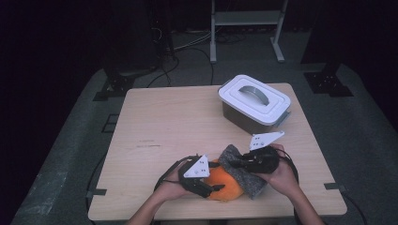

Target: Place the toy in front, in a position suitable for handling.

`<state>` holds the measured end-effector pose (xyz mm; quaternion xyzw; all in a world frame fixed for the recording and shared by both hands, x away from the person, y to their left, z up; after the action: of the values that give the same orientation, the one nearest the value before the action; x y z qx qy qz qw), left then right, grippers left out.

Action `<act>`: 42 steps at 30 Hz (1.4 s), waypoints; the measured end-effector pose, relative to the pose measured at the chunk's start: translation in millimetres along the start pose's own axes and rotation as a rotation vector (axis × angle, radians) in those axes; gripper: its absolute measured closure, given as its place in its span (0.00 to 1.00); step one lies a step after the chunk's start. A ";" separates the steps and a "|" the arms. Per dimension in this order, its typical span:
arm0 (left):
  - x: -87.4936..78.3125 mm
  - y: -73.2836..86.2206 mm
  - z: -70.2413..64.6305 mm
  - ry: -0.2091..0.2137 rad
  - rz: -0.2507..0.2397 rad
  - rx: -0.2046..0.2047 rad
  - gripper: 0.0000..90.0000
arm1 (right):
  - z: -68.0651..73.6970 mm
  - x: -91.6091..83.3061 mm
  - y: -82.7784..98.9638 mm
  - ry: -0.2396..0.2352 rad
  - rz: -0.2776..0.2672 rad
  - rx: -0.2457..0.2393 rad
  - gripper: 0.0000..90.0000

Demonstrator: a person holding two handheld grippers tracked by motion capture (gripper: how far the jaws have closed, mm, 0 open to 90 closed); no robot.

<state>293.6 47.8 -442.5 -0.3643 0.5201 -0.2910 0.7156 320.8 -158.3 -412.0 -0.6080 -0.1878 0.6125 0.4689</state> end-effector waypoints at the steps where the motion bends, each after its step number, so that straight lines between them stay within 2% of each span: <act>1: 0.0 0.0 -0.2 0.000 0.000 -0.001 0.34 | -1.4 -0.6 1.0 -0.003 -0.002 0.007 0.87; 9: -2.0 2.9 0.4 0.006 0.000 -0.010 0.35 | -16.4 -14.3 20.2 0.018 0.003 0.078 0.87; 16: -3.1 5.6 3.0 0.009 -0.004 -0.028 0.35 | -27.3 -22.9 37.2 0.014 0.029 0.151 0.87; 18: -3.1 6.2 4.6 0.011 0.000 -0.032 0.35 | -28.6 -24.8 39.8 0.017 0.036 0.158 0.87; 22: -1.9 6.3 6.1 0.010 -0.006 -0.045 0.35 | -22.5 -28.8 33.6 0.010 0.006 0.137 0.87; 25: -0.7 6.3 7.3 0.009 -0.009 -0.055 0.35 | -12.9 -27.4 23.8 -0.014 -0.024 0.104 0.87; 29: -1.4 7.8 8.6 0.010 -0.008 -0.068 0.35 | -4.7 -19.8 17.7 -0.009 0.000 0.061 0.87; 32: -1.7 9.2 10.5 0.009 -0.009 -0.077 0.35 | -10.5 -18.2 23.8 -0.020 -0.001 0.090 0.87; 38: -2.7 12.4 14.8 0.010 -0.007 -0.101 0.35 | -24.3 -24.5 39.6 -0.005 0.020 0.158 0.87; 40: -1.9 12.3 15.3 0.003 -0.007 -0.101 0.35 | -23.5 -26.8 39.1 0.000 0.022 0.155 0.87; 42: -1.0 12.4 16.3 -0.002 -0.010 -0.111 0.35 | -17.5 -28.2 32.6 0.006 0.011 0.125 0.87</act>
<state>309.4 59.2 -449.0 -0.4064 0.5330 -0.2651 0.6932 320.7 -202.8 -425.4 -0.5806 -0.1444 0.6237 0.5030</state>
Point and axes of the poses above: each handheld gripper's, and its own axes: x roughly forward along the jaws, y roughly out of its underside, z roughly to its left, the point moved 3 cm from there along x, roughly forward along the jaws, and after that the axes turned 5 degrees about -y, right-handed, at the moved point
